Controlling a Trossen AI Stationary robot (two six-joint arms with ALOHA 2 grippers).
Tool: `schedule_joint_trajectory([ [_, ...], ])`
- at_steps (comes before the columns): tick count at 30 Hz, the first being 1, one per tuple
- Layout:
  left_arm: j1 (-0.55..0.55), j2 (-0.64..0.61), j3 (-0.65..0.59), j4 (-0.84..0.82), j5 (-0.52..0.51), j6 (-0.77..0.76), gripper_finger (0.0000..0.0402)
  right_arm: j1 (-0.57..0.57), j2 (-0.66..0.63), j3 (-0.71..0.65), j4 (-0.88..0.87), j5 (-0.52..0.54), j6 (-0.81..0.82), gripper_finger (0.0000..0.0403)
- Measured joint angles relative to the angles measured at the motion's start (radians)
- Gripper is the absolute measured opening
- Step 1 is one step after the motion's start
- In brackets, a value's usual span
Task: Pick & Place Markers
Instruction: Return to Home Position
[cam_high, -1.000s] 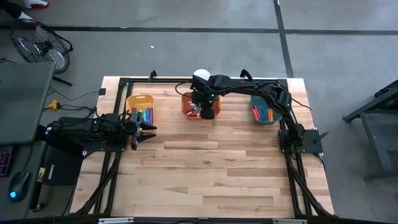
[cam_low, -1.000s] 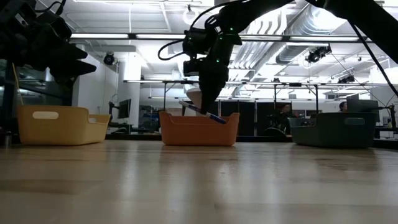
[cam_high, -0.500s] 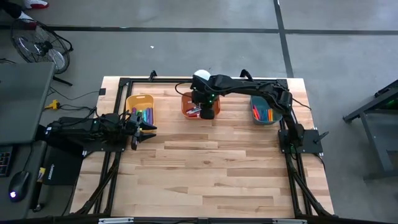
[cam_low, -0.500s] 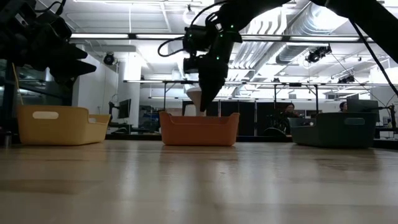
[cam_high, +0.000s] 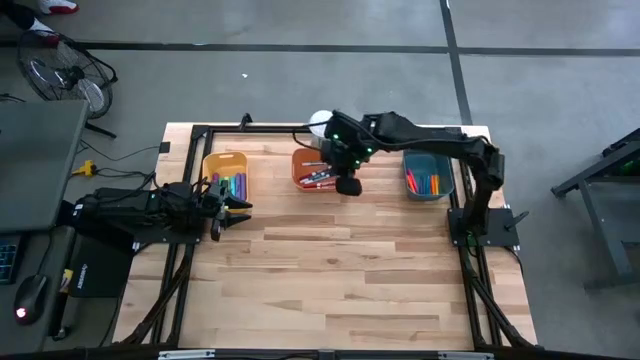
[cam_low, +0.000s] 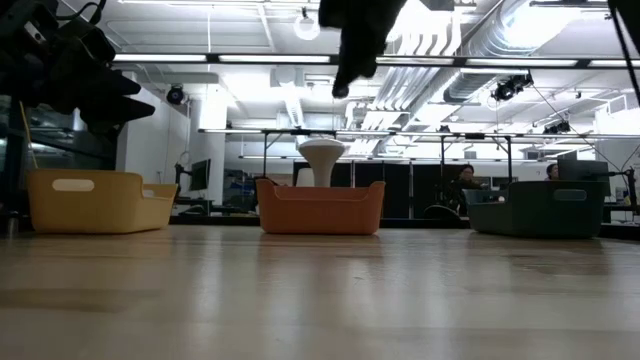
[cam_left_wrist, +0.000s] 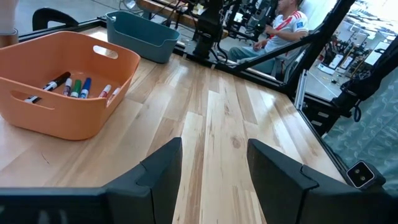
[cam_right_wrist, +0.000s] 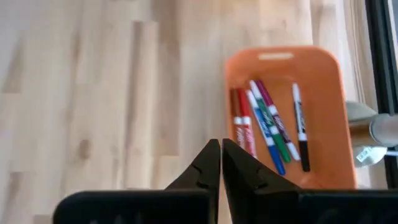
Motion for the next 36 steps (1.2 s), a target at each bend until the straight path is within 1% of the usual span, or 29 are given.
schedule_joint_trajectory([
  [6, 0.0, 0.0, 0.0, 0.0, 0.0, 0.0, 0.0179, 0.085, -0.061, 0.0, -0.01, 0.017, 0.012, 0.0002],
  [11, 0.0, 0.0, 0.0, 0.0, 0.0, 0.0, 0.0178, 0.119, -0.08, 0.001, -0.043, 0.024, 0.026, 0.0001],
  [13, 0.0, 0.0, 0.0, 0.0, 0.0, 0.0, 0.0178, 0.129, -0.092, -0.034, -0.019, 0.02, 0.033, 0.0001],
  [16, 0.0, 0.0, 0.0, 0.0, 0.0, 0.0, 0.0178, 0.146, -0.15, -0.185, 0.07, -0.008, 0.07, 0.0],
  [20, 0.0, 0.0, 0.0, 0.0, 0.0, 0.0, 0.0178, 0.177, -0.268, -0.459, 0.273, -0.007, 0.155, 0.0],
  [24, 0.0, 0.0, 0.0, 0.0, 0.0, 0.0, 0.0178, 0.197, -0.407, -0.684, 0.482, -0.027, 0.267, 0.0],
  [31, 0.0, 0.0, 0.0, 0.0, 0.0, 0.0, 0.0178, 0.226, -0.671, -1.002, 0.751, -0.025, 0.447, 0.0],
  [36, 0.0, 0.0, 0.0, 0.0, 0.0, 0.0, 0.0178, 0.245, -0.871, -1.219, 0.92, 0.002, 0.569, 0.0],
])
